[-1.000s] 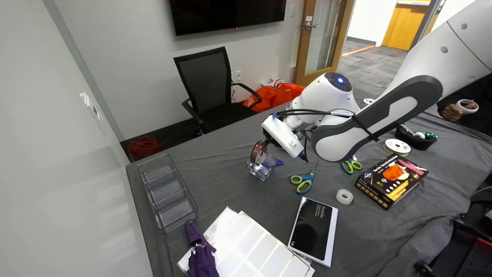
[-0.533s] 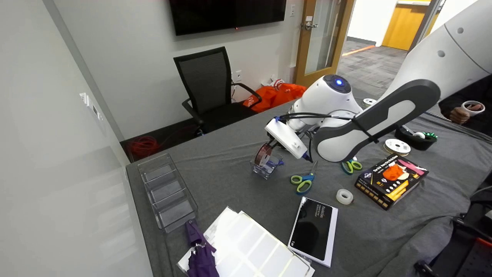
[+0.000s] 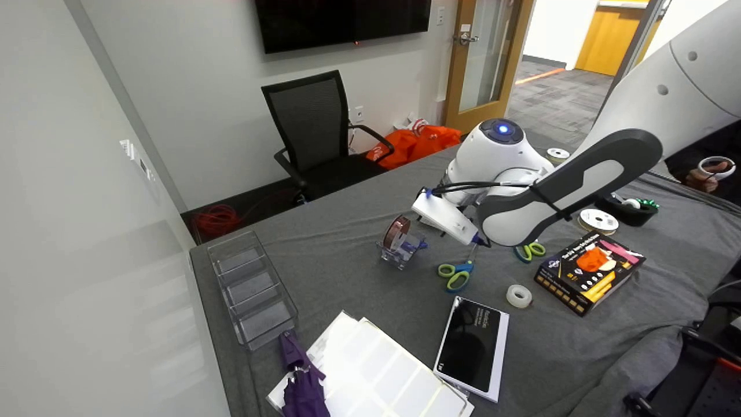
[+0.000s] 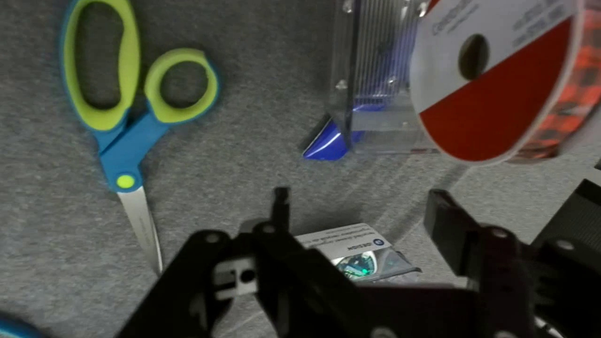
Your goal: Put the circular object inside the container
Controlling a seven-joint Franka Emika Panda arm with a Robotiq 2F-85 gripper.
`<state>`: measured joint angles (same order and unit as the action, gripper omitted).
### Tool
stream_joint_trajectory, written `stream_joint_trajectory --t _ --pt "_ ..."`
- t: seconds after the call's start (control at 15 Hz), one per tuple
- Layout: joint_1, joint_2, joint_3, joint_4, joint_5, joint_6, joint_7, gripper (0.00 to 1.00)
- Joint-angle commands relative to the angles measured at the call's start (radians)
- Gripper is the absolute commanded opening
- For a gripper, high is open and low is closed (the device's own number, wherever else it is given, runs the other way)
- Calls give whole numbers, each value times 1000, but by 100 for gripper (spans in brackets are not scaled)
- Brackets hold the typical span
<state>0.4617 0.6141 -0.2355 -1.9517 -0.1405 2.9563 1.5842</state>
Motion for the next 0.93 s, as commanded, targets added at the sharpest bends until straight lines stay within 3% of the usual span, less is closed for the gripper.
stream_joint_trajectory --t 0.0,0.2,0.47,0.67,0.87 --pt "62 -22 -72 -31 -30 -121 -2 100" --pt "57 -29 -71 -36 -79 -194 -2 100" --pt "-19 -98 19 -83 -86 -188 -106 100" --pt "-119 -186 137 -146 -21 -157 -270 100" --pt "-233 -274 271 -184 121 -236 -478 100"
